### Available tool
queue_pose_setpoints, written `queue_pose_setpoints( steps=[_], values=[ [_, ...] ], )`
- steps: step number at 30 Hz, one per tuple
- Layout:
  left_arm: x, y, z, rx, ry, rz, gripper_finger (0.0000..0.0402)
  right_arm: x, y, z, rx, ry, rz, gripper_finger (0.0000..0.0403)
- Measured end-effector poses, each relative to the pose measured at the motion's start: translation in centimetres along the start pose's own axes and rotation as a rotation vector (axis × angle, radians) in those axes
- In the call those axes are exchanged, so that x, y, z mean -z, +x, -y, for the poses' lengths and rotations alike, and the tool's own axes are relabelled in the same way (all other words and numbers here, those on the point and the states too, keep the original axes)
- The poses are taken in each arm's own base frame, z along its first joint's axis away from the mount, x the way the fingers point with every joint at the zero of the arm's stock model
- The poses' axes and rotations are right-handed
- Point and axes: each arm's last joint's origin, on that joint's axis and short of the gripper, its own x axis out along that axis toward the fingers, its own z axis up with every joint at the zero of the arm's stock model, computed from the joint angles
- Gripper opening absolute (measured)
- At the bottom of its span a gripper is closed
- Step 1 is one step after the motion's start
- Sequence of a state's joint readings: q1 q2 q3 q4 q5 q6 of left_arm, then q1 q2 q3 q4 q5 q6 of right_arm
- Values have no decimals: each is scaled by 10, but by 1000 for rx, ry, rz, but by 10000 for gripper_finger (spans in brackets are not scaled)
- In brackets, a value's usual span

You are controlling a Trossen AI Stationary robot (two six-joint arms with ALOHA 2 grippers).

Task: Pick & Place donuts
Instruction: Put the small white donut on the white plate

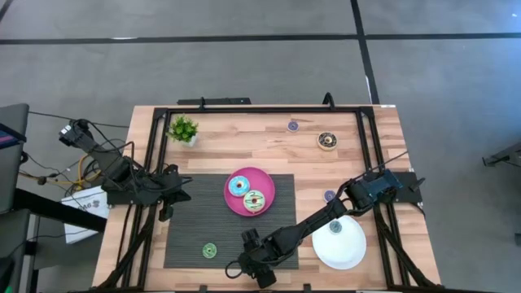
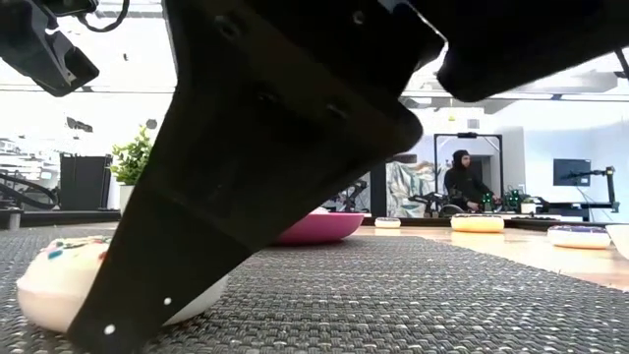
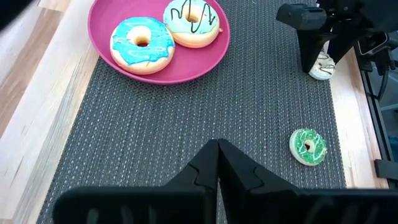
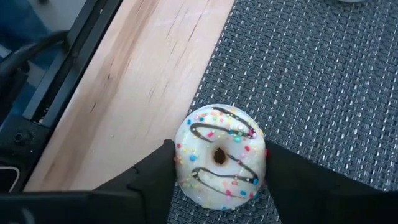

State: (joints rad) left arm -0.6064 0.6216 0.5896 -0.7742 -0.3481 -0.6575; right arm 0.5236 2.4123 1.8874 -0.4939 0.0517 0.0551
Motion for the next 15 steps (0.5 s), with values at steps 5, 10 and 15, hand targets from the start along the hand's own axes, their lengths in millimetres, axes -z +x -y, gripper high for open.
queue_pose_setpoints(
  steps=[5,10,15],
  values=[
    [0,0,0,0,6,0,0,0,0,1,1,48,1,188],
    [0,0,0,0,10,0,0,-3,-6,2,3,114,12,172],
    [0,0,0,0,17,1,0,-7,-20,5,7,173,12,167]
  ],
)
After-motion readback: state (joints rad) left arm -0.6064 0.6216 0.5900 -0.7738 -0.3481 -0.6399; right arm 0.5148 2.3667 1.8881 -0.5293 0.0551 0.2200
